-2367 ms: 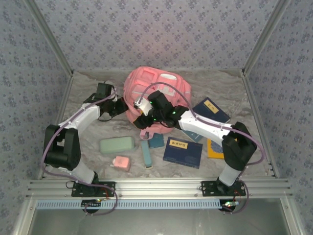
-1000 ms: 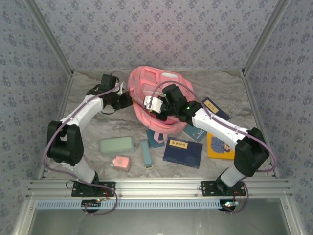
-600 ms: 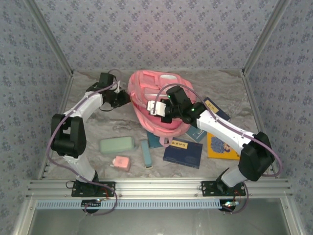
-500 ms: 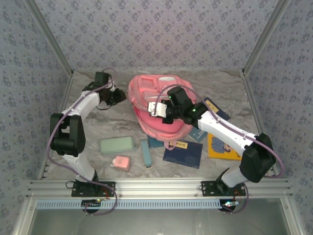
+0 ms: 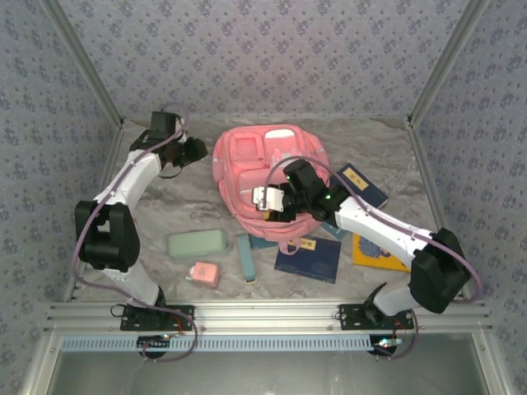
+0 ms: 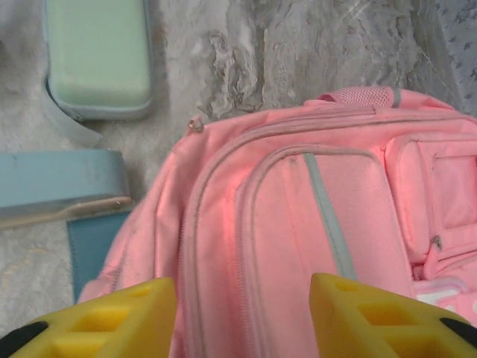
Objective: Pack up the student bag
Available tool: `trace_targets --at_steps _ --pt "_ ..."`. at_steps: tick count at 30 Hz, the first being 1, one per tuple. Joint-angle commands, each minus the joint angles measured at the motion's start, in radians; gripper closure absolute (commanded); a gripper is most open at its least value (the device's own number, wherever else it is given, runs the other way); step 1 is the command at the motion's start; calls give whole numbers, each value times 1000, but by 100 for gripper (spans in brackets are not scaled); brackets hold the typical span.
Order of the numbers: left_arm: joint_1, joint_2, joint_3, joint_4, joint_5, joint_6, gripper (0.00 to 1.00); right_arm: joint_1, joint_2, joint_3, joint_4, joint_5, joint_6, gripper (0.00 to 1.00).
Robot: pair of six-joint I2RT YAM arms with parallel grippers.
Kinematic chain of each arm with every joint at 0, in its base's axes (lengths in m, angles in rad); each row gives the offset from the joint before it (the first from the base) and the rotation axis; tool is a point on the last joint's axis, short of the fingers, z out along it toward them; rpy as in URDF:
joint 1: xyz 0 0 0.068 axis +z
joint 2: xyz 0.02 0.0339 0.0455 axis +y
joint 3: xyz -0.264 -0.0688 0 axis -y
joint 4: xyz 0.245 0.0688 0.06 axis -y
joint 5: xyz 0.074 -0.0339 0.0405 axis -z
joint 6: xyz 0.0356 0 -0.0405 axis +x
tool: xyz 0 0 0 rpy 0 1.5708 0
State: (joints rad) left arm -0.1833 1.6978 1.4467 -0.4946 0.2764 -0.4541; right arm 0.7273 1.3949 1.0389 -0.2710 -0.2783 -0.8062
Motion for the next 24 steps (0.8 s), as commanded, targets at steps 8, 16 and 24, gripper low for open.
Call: trace_targets --at_steps 8,16,24 --pt "-230 187 296 -261 211 360 57 -283 -280 -113 310 28 1012 50" --pt "-287 430 491 -328 440 404 56 -320 -391 -179 136 42 1094 52" --pt "-382 509 534 -392 565 454 55 -315 -501 -292 123 73 1088 48"
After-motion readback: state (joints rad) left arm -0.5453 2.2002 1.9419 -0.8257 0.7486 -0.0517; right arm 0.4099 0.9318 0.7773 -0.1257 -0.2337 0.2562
